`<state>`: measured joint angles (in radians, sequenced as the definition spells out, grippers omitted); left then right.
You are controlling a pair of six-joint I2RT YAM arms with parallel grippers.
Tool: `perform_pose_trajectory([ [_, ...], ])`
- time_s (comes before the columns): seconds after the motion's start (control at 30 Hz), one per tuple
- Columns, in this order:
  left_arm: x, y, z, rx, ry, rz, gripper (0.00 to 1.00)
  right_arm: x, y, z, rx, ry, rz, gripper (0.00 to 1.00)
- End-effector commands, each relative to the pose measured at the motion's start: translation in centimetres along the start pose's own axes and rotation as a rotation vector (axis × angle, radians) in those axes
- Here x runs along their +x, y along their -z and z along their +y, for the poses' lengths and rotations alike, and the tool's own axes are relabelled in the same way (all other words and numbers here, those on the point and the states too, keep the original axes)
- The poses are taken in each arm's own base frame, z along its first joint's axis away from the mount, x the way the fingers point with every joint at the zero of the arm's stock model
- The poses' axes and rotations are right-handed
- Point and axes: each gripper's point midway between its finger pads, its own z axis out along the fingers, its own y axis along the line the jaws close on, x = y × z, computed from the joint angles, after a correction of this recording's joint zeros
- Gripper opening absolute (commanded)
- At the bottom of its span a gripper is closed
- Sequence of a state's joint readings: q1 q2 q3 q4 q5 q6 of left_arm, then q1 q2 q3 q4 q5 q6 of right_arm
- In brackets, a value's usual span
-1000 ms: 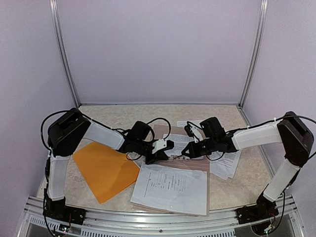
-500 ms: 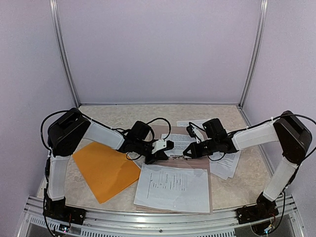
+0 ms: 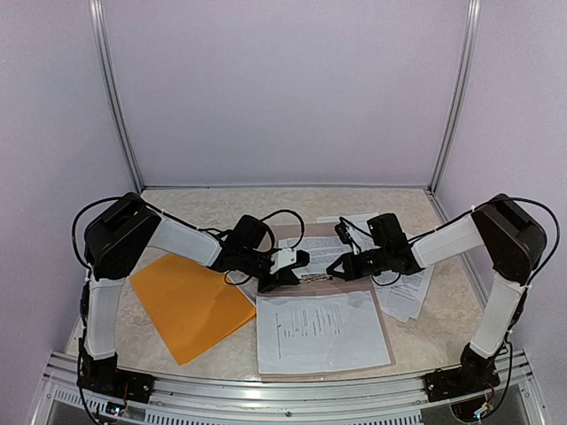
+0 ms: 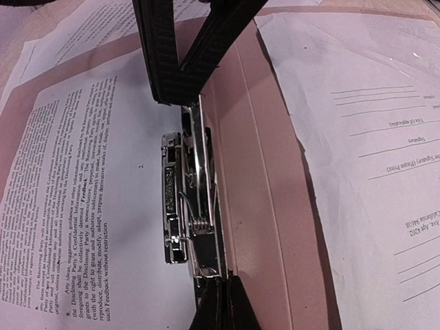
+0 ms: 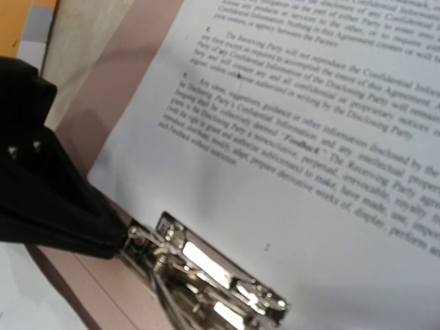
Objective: Put the files into the folder
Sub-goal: Clamp the file with the spring clip on the folder.
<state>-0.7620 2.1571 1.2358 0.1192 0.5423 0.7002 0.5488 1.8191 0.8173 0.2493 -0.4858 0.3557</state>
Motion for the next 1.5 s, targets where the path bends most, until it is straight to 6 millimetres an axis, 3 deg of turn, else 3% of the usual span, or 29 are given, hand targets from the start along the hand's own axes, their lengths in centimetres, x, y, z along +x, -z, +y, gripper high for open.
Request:
perform_pose_trajectory([
  [0.0,5.8,-1.2,-5.7,0.171,0.103,0.175,0.00,8.4,-0.8,-5.6,0.214,-0.084,0.237,0.00],
  [0.27,5.7,-1.2,-5.8,0.172,0.102,0.172,0.00,8.5,-0.6,-6.2,0.220,-0.069,0.247,0.00],
  [0.47,4.8,-1.0,-5.0,0.136,0.117,0.148,0.00,5.9,0.3,-3.5,0.145,-0.031,0.188,0.00],
  [0.67,2.6,-0.5,-3.8,0.096,0.121,0.087,0.03,2.9,1.1,0.1,0.102,0.015,0.132,0.00],
  [0.83,1.0,-0.1,-2.8,0.063,0.131,0.042,0.10,1.6,1.5,1.0,0.098,0.029,0.103,0.00],
  [1.07,-0.2,0.3,-1.9,0.018,0.126,0.001,0.20,2.4,1.2,0.9,0.091,0.027,0.124,0.00],
  [1.17,-0.5,0.5,-1.4,-0.003,0.133,-0.016,0.31,2.5,1.2,0.8,0.091,0.027,0.128,0.00],
  [1.47,-1.3,-0.4,0.0,-0.039,0.158,-0.008,0.33,2.9,1.2,0.8,0.086,0.030,0.132,0.00],
])
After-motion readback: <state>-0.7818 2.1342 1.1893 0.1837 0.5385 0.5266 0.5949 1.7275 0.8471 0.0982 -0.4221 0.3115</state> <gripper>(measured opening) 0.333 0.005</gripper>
